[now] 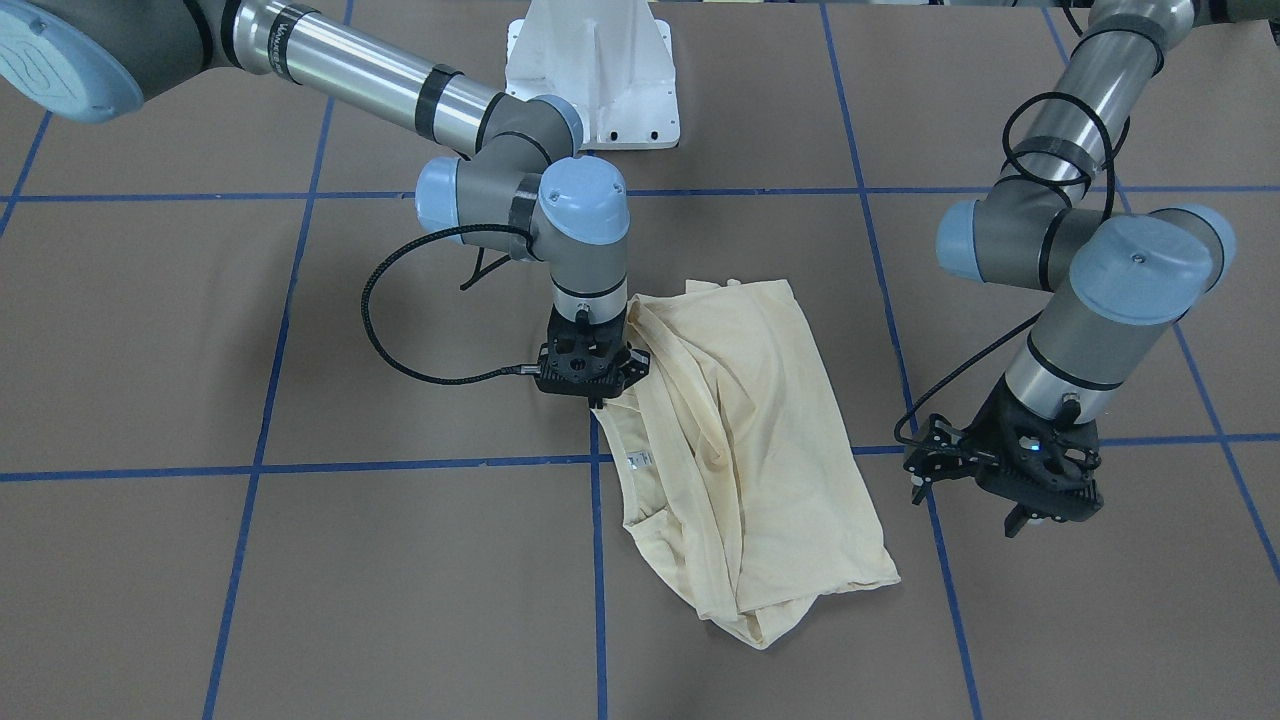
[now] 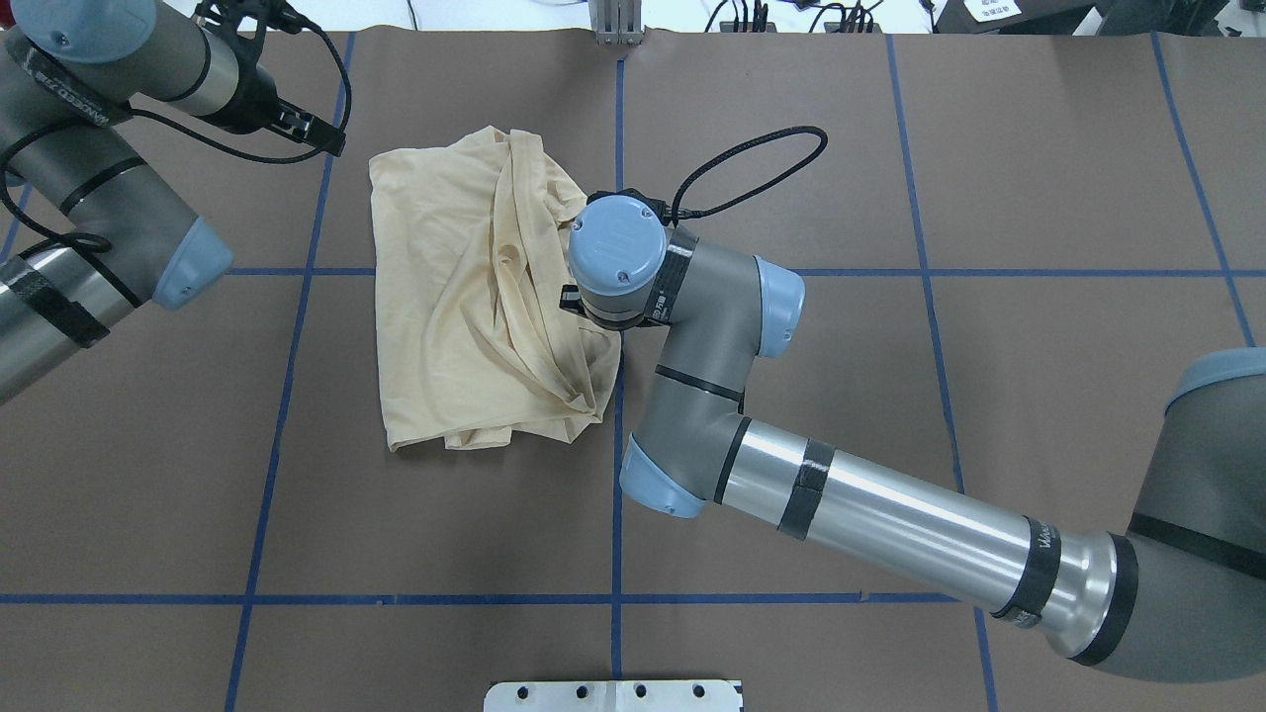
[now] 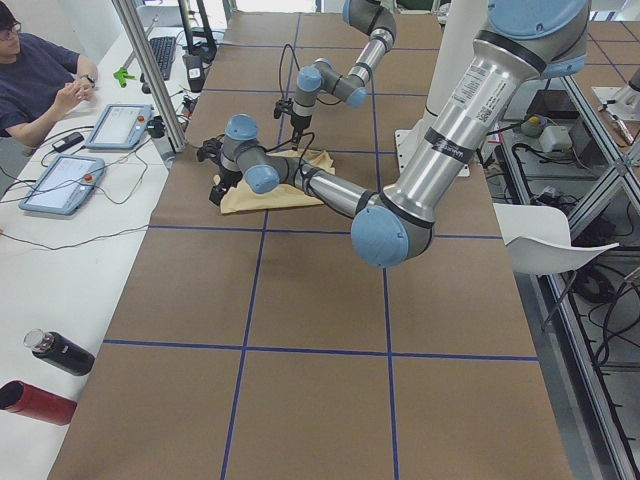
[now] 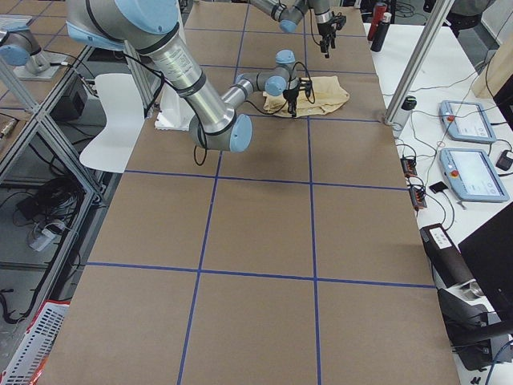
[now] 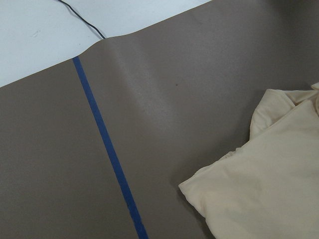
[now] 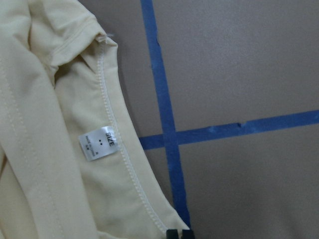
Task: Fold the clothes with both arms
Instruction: 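Pull the shirt with the right gripper toward the robot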
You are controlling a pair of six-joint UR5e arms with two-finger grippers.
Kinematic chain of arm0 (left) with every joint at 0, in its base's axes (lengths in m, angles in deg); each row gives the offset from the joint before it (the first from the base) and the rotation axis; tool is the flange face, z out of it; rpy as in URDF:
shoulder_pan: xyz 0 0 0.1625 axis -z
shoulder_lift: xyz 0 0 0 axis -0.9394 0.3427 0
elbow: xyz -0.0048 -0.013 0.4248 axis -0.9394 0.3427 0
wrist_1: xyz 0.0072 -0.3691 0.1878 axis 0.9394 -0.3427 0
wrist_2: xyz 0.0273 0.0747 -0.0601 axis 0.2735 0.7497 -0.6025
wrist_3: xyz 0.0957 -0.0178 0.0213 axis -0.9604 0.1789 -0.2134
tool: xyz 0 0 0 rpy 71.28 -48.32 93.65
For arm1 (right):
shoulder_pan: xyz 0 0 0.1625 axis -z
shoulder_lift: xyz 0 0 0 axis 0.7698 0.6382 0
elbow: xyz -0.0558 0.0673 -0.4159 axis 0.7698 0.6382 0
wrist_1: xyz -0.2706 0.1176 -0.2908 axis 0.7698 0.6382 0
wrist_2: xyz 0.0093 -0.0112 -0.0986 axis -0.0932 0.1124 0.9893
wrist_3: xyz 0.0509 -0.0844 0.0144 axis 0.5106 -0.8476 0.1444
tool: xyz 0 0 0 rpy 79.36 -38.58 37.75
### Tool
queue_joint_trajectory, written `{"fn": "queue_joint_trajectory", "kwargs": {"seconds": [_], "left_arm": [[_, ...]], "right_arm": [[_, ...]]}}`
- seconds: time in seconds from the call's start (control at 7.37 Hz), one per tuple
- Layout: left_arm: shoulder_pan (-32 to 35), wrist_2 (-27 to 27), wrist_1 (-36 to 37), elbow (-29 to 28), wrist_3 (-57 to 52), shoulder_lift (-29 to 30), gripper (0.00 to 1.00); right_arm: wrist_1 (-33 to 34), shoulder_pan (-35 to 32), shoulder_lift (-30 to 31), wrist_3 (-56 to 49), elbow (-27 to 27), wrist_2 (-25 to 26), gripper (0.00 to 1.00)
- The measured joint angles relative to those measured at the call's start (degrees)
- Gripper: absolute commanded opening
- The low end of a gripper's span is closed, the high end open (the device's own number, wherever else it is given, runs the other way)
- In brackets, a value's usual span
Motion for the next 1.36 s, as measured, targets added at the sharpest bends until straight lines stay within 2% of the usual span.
{"fn": "queue_joint_trajectory", "kwargs": {"seconds": [0.41,0.54,0.68,1.09,1.36], "left_arm": [[0.0,0.0,0.0,0.0,0.0,0.0,1.00],[0.0,0.0,0.0,0.0,0.0,0.0,1.00],[0.0,0.0,-0.1,0.0,0.0,0.0,1.00],[0.0,0.0,-0.1,0.0,0.1,0.1,1.00],[-0.2,0.0,-0.3,0.0,0.9,0.1,1.00]], "right_arm": [[0.0,0.1,0.3,-0.3,-0.7,-0.2,0.00],[0.1,0.1,1.3,-0.4,-2.4,-0.5,0.00],[0.3,0.1,4.1,-0.5,-6.1,-0.8,0.00],[2.8,2.8,18.5,-0.4,-24.7,-1.0,0.00],[5.1,5.1,24.2,-0.4,-32.3,-0.5,0.00]]}}
